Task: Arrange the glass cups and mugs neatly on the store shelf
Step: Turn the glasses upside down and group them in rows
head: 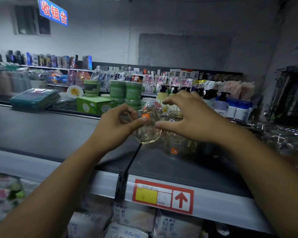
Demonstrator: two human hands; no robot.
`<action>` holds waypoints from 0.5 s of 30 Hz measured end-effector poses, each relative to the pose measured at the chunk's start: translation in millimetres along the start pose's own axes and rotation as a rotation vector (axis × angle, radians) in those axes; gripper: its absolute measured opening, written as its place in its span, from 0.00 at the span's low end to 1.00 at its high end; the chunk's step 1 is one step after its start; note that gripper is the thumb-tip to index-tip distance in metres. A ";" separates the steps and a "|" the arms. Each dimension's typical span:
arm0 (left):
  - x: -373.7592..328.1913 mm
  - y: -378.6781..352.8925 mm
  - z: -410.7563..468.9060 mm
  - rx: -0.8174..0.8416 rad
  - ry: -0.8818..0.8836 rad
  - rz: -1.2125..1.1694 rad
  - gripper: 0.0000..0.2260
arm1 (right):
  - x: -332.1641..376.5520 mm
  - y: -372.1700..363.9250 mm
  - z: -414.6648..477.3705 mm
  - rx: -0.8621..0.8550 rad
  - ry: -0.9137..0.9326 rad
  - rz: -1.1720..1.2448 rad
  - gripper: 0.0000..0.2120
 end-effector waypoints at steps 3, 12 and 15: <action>4.9 18.9 -2.8 -0.107 0.067 -0.346 0.15 | 12.3 -1.2 16.1 -0.045 0.016 0.239 0.36; -3.3 -6.4 -23.5 0.097 0.077 -0.918 0.25 | 24.5 -10.0 1.1 -0.179 0.101 0.804 0.34; 4.2 2.0 -28.6 0.096 0.102 -0.707 0.22 | 20.2 -0.5 -9.5 -0.229 0.126 0.762 0.32</action>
Point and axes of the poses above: each hand's wrist, its own z-axis towards the middle knuckle, its own y-axis out of the back of the hand, x = y × z, the point moved 10 cm from there along z, towards the middle knuckle, and after that the axes turned 7 degrees about x, right-handed, at the moved point
